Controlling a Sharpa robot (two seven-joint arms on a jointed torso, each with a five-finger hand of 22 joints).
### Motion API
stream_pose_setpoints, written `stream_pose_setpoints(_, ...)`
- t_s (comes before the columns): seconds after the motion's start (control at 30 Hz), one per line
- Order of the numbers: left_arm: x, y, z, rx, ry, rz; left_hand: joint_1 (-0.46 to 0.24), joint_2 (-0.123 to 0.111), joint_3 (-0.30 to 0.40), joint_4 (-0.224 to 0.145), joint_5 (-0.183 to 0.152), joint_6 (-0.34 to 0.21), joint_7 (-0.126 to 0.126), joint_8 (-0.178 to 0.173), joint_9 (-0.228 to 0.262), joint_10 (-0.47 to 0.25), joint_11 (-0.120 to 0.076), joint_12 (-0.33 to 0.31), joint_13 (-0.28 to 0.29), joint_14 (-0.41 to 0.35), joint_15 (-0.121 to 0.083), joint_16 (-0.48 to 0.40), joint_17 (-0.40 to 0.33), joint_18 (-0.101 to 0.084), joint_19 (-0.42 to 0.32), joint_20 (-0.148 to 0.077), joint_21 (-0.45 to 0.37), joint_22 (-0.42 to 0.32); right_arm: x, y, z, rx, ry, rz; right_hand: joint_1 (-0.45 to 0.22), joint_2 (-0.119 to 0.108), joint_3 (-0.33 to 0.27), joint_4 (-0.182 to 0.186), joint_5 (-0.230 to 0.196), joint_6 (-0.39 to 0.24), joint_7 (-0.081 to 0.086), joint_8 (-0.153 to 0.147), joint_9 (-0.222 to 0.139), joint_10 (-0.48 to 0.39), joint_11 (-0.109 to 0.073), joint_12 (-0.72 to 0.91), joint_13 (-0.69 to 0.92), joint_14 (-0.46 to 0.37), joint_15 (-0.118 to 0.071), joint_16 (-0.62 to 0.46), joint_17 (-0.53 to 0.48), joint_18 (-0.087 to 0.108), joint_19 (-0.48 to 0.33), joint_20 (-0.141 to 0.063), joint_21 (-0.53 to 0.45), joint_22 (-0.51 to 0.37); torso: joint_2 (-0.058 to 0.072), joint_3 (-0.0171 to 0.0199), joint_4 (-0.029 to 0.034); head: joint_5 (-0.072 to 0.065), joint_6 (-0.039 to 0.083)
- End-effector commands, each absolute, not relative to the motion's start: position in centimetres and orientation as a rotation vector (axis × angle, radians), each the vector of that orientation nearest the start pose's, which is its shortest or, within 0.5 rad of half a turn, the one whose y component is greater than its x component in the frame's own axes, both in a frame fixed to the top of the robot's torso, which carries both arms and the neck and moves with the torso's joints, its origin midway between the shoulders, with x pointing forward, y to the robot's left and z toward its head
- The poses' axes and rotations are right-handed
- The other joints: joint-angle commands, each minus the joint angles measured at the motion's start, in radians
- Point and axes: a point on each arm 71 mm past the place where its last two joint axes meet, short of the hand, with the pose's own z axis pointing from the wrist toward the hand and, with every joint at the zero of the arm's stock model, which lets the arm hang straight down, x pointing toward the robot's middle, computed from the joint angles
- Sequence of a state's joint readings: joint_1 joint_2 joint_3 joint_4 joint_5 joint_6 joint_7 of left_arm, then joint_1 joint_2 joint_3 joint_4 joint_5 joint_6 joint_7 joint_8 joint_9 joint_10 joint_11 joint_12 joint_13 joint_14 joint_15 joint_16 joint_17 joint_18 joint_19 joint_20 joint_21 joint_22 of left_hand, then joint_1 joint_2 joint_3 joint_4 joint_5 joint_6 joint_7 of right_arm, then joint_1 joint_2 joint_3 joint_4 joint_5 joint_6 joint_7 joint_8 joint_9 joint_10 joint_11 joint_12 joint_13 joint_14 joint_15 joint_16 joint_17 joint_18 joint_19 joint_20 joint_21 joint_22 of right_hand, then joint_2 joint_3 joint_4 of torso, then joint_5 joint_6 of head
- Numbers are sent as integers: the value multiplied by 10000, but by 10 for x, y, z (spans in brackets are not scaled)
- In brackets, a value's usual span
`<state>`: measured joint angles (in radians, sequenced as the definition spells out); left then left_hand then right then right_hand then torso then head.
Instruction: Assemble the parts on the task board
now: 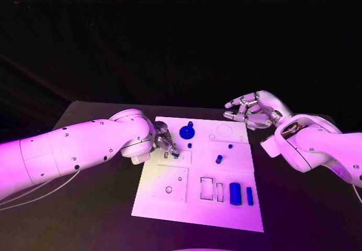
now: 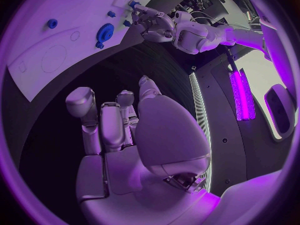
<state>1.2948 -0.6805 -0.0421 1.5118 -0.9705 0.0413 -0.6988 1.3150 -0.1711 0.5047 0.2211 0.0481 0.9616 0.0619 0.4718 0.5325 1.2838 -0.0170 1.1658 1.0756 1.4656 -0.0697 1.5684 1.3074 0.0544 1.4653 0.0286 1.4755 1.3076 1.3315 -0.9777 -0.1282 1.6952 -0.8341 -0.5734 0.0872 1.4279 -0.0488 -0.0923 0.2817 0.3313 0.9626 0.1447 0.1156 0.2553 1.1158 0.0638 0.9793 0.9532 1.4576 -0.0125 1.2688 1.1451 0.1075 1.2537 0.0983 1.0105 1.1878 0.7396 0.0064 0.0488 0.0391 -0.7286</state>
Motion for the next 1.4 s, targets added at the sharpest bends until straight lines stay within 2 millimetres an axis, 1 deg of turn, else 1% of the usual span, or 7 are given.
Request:
stream_pose_setpoints(0.03,490,149,-185,-2610,23027,-3555,-101,28,68,15,10,176,-86,72,22,58,-4,45,21,1052,-58,24,2634,-136,232,-85,35,736,464,-225,-132,3547,14852,10017,-28,63,-62,0,46,-48,10,41,12,-52,-16,-31,-12,-73,16,-65,-9,179,-60,-1,-43,-12,-4,-7,5,7,-10)
stream_pose_setpoints(0.3,488,149,-187,-2400,23284,-3484,-135,27,88,-2,10,199,-97,93,40,71,-12,57,35,1052,-64,24,2634,-138,236,-90,39,746,464,-225,-133,3534,14868,10044,-60,78,-84,20,60,-48,9,48,15,-49,-16,-26,-23,-67,16,-77,-9,181,-57,-1,-74,-27,-2,-15,8,10,-34)
stream_pose_setpoints(0.43,488,150,-188,-2357,23358,-3458,-153,23,90,-4,10,204,-99,98,46,72,-14,56,34,1052,-67,24,2634,-139,238,-91,40,748,464,-225,-133,3524,14875,10067,-83,77,-102,28,60,-48,9,51,17,-48,-15,-22,-28,-65,16,-86,-13,183,-58,-1,-92,-38,-3,-4,8,10,-57)
stream_pose_setpoints(0.6,488,150,-188,-2381,23395,-3472,-181,18,93,-8,9,211,-102,107,55,80,-17,63,42,1052,-69,24,2634,-140,241,-94,44,756,464,-225,-133,3518,14855,10093,-105,80,-117,36,61,-48,9,54,19,-52,-15,-26,-39,-65,16,-96,-19,183,-54,-2,-102,-41,-8,-6,11,-11,-70)
stream_pose_setpoints(0.93,489,149,-188,-2319,23307,-3395,-257,9,97,-15,8,228,-109,132,81,95,-23,75,56,1052,-76,24,2634,-139,239,-101,40,750,463,-224,-132,3490,14818,10146,-119,85,-126,41,62,-46,8,58,20,-42,-16,-12,-31,-61,16,-96,-15,179,-43,-2,-92,-33,1,-3,-4,18,-62)
stream_pose_setpoints(1.13,490,149,-188,-2285,23319,-3368,-298,3,96,-21,8,240,-117,150,98,107,-29,86,68,1052,-80,24,2634,-141,244,-105,44,759,463,-224,-132,3480,14808,10158,-119,85,-126,41,62,-46,8,58,20,-42,-16,-12,-31,-61,16,-96,-15,179,-43,-2,-92,-33,4,0,2,33,-95)
stream_pose_setpoints(1.4,489,148,-189,-2172,23394,-3355,-592,-63,-16,-6,6,316,-146,257,196,223,-52,215,211,1052,-100,24,2634,-148,261,-125,57,793,463,-224,-132,3461,14804,10186,-145,103,-140,47,66,-36,4,68,25,-36,-18,-3,-35,-54,15,-98,-7,179,-36,-2,-105,-39,-3,-2,0,30,-133)
